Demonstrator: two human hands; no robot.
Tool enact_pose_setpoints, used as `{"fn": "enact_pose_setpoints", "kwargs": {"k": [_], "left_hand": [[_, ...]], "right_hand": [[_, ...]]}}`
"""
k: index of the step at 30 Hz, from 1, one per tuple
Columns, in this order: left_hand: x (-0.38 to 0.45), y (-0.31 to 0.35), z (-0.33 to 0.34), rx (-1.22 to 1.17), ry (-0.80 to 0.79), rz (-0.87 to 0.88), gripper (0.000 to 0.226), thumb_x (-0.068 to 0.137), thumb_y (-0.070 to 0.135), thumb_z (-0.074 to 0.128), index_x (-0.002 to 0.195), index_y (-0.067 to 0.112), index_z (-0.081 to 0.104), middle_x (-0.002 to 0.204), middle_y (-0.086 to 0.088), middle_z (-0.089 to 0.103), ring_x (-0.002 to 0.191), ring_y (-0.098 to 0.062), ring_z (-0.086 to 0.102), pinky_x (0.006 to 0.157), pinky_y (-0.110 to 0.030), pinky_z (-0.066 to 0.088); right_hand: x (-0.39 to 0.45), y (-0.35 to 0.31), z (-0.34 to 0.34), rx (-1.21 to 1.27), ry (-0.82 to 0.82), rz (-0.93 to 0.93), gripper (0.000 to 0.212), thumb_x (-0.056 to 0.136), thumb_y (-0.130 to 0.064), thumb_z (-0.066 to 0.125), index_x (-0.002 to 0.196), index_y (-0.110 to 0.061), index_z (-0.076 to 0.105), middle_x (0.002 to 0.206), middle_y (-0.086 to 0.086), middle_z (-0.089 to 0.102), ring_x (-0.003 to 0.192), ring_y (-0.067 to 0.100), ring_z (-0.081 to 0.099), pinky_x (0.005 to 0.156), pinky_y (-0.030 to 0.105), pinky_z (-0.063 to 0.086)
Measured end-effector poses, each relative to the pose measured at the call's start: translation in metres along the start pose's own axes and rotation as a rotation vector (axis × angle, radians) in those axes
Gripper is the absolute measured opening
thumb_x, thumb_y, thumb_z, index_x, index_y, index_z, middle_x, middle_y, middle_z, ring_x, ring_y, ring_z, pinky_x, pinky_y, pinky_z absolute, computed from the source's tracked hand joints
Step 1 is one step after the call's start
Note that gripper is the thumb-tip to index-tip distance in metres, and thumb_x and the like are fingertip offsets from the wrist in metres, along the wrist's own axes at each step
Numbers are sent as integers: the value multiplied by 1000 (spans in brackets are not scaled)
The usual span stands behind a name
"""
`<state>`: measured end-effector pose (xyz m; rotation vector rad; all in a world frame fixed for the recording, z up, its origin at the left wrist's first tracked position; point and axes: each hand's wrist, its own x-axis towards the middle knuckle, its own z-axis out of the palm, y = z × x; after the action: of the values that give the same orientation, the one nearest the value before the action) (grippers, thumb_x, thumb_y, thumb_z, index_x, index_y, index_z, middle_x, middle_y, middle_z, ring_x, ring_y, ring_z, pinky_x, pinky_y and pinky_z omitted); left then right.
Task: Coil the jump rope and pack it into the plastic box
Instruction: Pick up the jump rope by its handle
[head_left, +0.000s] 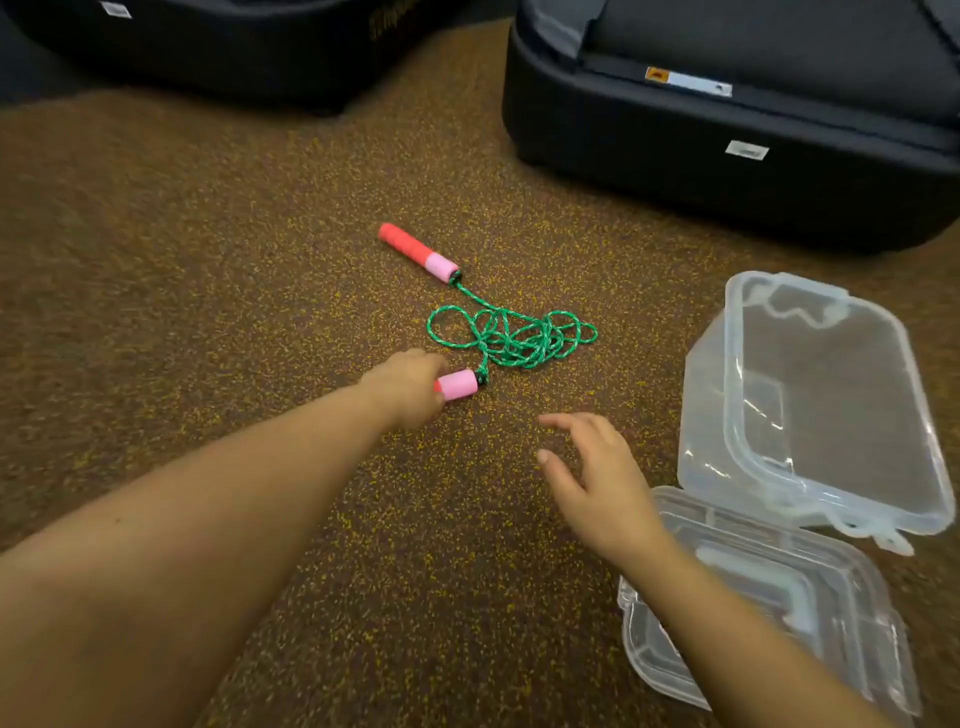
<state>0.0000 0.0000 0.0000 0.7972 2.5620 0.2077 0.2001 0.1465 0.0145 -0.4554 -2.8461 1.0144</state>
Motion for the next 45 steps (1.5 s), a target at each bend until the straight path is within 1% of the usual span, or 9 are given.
{"fn": "enact_pose_setpoints", "kwargs": {"k": [11, 18, 22, 26, 29, 36, 41, 43, 45], "left_hand": [[21, -7, 38, -16, -35, -41, 72, 93, 29, 52, 151, 16, 11, 154, -7, 30, 137, -27, 34, 110, -42, 32], [18, -1, 39, 89, 39, -50, 44, 92, 8, 45, 135, 19, 40, 127, -7, 53, 110, -32, 57, 82, -44, 47], [18, 15, 28, -305, 65, -48, 34, 89, 17, 58, 122, 16, 54, 112, -8, 62, 100, -28, 60, 85, -39, 48], [4, 41, 18, -1205, -215, -162, 28, 92, 10, 56, 120, 7, 54, 96, -7, 61, 89, -20, 56, 84, -37, 46], [-5, 53, 8, -1531, -315, -111, 17, 94, 5, 49, 110, 6, 55, 96, -10, 62, 89, -19, 59, 86, -37, 48], [-19, 67, -10, -1711, -375, 9, 11, 94, 4, 48, 102, 4, 56, 100, -14, 63, 93, -23, 61, 87, -37, 51], [-25, 80, -16, -1700, -369, 2, 11, 94, 13, 50, 100, 7, 57, 100, -14, 66, 91, -22, 63, 84, -33, 54], [-23, 83, -21, -1706, -347, -69, 29, 94, 33, 48, 103, 7, 56, 95, -13, 70, 88, -23, 66, 82, -33, 54], [-21, 82, -28, -1749, -376, -145, 67, 87, 62, 41, 111, 2, 57, 100, -18, 71, 93, -27, 67, 83, -36, 54]], "right_hand": [[3, 4, 22, 4, -45, 59, 35, 92, -29, 53, 127, -27, 53, 125, -8, 51, 120, 10, 45, 100, 26, 35], [6, 5, 24, 13, -68, 84, 35, 92, -31, 51, 127, -30, 51, 125, -12, 51, 120, 7, 44, 101, 28, 37], [7, 2, 21, 84, -67, 152, 40, 92, -31, 53, 132, -28, 46, 130, -10, 50, 122, 7, 44, 103, 27, 36], [8, -3, 20, 226, -27, 255, 49, 91, -30, 57, 137, -26, 41, 132, -5, 52, 122, 9, 47, 97, 24, 35], [7, -8, 18, 352, -30, 346, 51, 92, -34, 55, 139, -27, 36, 127, -5, 55, 119, 12, 51, 92, 25, 35], [4, -22, 7, 687, 8, 397, 28, 94, -32, 53, 121, -28, 50, 99, -8, 64, 86, 2, 59, 83, 23, 47], [-1, -20, 0, 778, -56, 382, 12, 95, -23, 51, 94, -23, 63, 76, -4, 62, 74, 17, 58, 76, 42, 51], [-7, -19, -5, 771, -78, 388, 10, 96, -21, 50, 94, -23, 60, 76, -2, 61, 73, 16, 59, 74, 40, 53], [-15, -15, -8, 760, -114, 389, 10, 96, -19, 49, 97, -25, 57, 81, -2, 61, 75, 15, 60, 71, 34, 54]]}}
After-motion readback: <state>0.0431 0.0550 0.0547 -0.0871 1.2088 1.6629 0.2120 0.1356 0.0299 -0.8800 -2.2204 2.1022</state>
